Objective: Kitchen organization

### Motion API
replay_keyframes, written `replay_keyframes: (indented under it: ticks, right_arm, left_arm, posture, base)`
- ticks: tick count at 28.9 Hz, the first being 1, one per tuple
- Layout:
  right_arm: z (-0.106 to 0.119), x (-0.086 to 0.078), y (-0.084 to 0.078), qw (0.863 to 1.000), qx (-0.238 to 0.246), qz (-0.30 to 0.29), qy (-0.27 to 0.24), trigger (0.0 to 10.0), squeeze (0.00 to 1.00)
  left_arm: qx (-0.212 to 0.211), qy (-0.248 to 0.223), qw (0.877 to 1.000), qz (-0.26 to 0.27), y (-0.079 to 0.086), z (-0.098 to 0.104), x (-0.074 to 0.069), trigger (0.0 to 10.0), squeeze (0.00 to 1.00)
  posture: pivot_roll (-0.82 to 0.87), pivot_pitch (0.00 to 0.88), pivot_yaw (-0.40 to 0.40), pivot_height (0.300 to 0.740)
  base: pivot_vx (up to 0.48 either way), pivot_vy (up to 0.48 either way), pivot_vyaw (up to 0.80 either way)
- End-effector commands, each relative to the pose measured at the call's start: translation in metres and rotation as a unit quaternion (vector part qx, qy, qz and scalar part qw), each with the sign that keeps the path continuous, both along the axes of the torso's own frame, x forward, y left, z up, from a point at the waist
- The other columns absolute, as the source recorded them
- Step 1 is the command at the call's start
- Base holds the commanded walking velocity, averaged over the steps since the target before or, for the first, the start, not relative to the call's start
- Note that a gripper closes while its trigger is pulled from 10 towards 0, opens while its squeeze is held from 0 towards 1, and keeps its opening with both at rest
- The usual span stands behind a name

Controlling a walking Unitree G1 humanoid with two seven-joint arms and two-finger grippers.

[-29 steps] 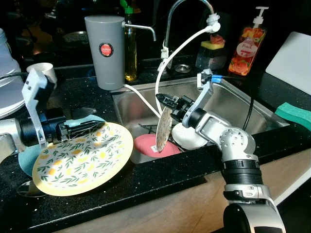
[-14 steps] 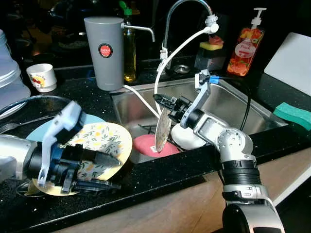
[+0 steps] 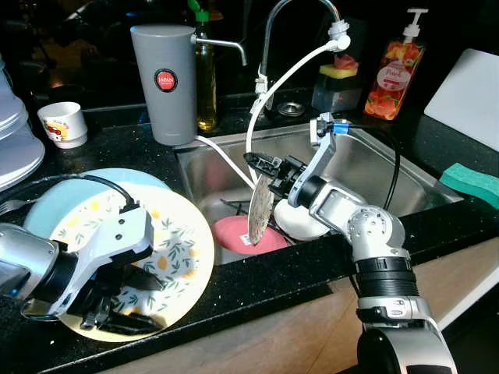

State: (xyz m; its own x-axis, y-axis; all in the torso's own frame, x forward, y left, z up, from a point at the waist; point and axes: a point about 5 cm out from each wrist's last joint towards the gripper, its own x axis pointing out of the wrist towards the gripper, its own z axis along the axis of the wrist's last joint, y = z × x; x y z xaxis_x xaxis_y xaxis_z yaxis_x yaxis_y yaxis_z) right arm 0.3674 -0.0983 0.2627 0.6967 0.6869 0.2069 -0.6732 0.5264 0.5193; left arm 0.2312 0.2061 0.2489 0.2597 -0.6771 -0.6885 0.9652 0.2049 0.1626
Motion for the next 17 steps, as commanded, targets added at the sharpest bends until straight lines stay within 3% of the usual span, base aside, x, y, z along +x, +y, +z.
replay_keyframes:
  ticks: [1,4,6,8,14,17]
  right_arm:
    - [-0.002,0.001,-0.001,1.0,-0.002,0.0,0.006,10.0,0.0]
    - [-0.002,0.001,-0.001,1.0,-0.002,-0.001,0.005,10.0,0.0]
    - [-0.001,0.002,-0.002,1.0,-0.001,-0.002,0.004,10.0,0.0]
    - [-0.001,0.002,-0.002,1.0,-0.001,-0.002,0.003,10.0,0.0]
    - [0.0,0.002,-0.002,1.0,0.0,-0.003,0.001,10.0,0.0]
    - [0.001,0.002,-0.002,1.0,0.0,-0.004,0.001,10.0,0.0]
  left_arm:
    - [0.035,-0.028,0.998,0.04,0.01,-0.002,0.009,10.0,0.0]
    - [0.037,-0.047,0.997,0.048,0.01,-0.001,0.014,10.0,0.0]
    - [0.048,-0.094,0.992,0.071,0.013,0.002,0.025,10.0,0.0]
    - [0.053,-0.107,0.99,0.078,0.014,0.003,0.027,10.0,0.0]
    - [0.065,-0.189,0.971,0.132,0.022,0.009,0.049,10.0,0.0]
    - [0.059,-0.246,0.954,0.163,0.024,0.015,0.061,10.0,0.0]
  posture:
    - [0.08,0.064,0.003,0.74]
    - [0.08,0.064,0.003,0.74]
    - [0.08,0.064,0.003,0.74]
    - [0.08,0.064,0.003,0.74]
    - [0.08,0.064,0.003,0.74]
    - [0.08,0.064,0.003,0.74]
  base:
    - [0.0,0.0,0.0]
    - [0.0,0.0,0.0]
    - [0.0,0.0,0.0]
    - [0.0,0.0,0.0]
    - [0.0,0.0,0.0]
    - [0.0,0.0,0.0]
